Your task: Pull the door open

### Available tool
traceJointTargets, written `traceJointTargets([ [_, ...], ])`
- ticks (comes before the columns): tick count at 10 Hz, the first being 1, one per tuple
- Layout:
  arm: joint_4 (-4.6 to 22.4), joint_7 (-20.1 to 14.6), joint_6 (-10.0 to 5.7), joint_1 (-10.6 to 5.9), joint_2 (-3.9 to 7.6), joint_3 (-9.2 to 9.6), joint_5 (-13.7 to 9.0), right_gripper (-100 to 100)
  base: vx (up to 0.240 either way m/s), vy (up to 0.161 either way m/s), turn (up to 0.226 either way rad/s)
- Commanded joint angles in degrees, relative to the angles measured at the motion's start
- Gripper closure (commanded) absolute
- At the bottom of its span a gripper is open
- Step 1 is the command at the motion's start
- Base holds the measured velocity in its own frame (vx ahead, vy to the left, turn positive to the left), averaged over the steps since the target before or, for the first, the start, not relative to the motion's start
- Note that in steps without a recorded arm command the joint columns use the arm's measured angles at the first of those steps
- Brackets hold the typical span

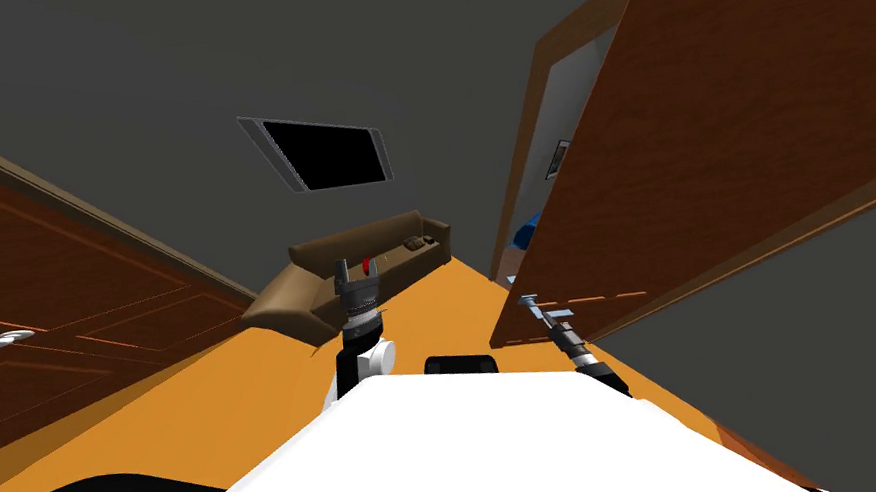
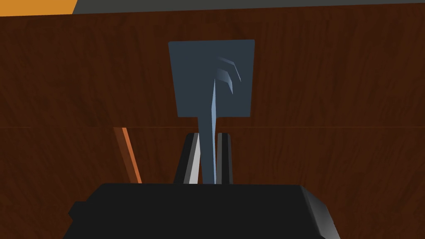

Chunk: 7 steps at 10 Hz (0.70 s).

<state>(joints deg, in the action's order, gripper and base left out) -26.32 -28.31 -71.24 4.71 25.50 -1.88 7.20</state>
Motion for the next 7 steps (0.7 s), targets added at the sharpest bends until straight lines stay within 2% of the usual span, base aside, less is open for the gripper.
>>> traceJointTargets([
  [1,1.4,0.6,0.37,-1.33,-0.44,0.29,-0.4,100,-0.183,-0.092,0.162],
  [7,1.5,2.6,5.01,-5.50,-1.94,1.19,-2.1,100,-0.200,-0.078,0.141],
])
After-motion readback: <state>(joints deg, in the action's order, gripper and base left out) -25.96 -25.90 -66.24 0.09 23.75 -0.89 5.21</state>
